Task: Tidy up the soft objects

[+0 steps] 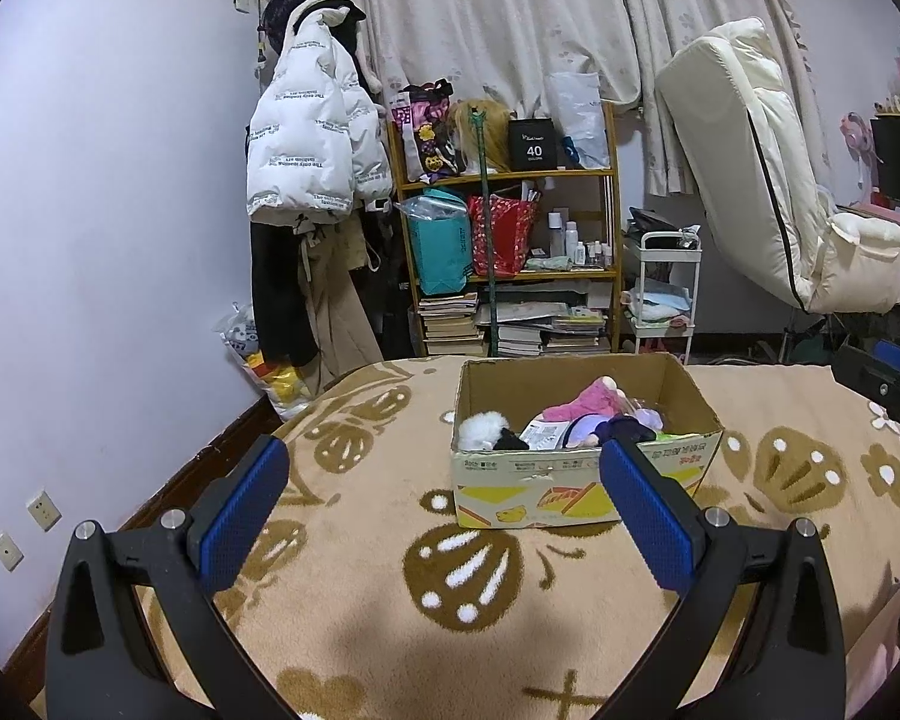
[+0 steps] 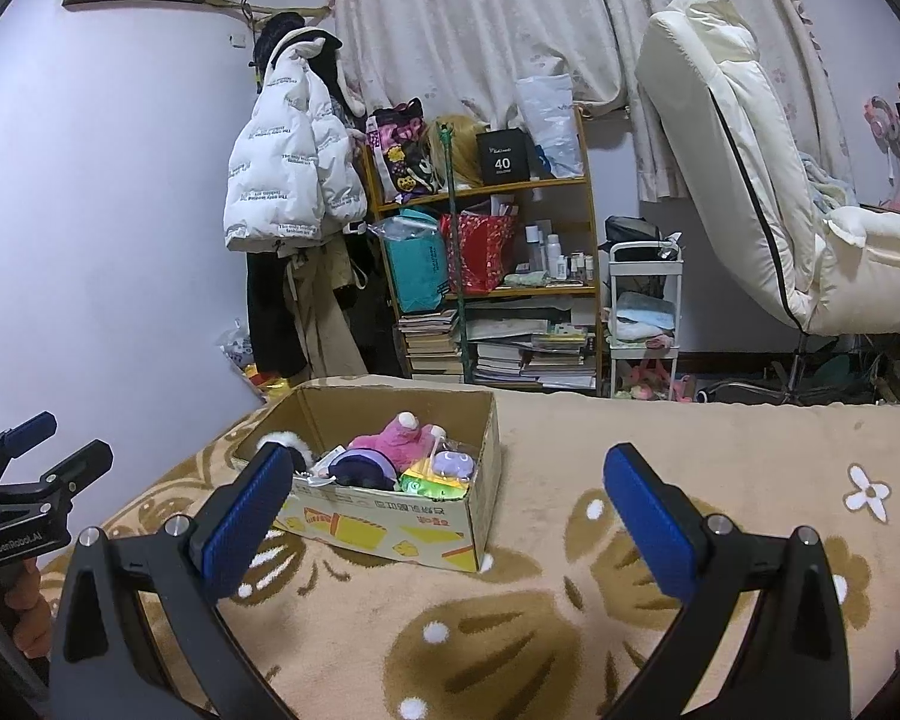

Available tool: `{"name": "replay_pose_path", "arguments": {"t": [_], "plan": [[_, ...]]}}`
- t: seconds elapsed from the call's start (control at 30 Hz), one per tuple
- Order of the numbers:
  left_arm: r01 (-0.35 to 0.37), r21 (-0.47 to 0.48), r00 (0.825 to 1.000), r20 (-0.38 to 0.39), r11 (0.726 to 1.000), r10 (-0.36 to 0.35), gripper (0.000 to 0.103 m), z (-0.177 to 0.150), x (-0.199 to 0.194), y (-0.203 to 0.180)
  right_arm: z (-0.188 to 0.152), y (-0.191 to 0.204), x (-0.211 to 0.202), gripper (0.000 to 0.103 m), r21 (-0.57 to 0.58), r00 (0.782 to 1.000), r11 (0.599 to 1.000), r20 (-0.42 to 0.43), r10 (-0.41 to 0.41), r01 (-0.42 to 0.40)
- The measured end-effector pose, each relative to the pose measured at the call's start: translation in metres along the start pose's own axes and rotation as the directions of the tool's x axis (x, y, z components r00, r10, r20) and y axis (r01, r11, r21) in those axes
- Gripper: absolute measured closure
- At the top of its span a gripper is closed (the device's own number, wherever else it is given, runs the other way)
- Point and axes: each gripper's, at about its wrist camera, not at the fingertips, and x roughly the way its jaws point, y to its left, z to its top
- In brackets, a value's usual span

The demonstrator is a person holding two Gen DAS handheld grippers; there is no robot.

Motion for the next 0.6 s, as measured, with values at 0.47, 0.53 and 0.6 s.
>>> {"name": "replay_pose_path", "arguments": {"t": [0.47,0.53,0.6], "plan": [[-0.013,-0.001,1.0,0.005,1.0,0.013,0.001,-0.0014,-0.0017,0.0004,-0.0015,-0.0008,-0.0021,0.0,-0.011,1.0,1.0,0.005,-0.006,0.006],[-0.011,-0.006,1.0,0.005,1.0,0.011,0.001,-0.0005,-0.0022,0.0023,-0.0016,-0.0028,-0.0026,0.0,-0.009,1.0,1.0,0.003,-0.005,0.005],[-0.01,-0.007,1.0,0.004,1.0,0.01,0.001,-0.0006,-0.0024,0.0032,-0.001,-0.0018,-0.002,0.0,-0.01,1.0,1.0,0.003,-0.003,0.003]]}}
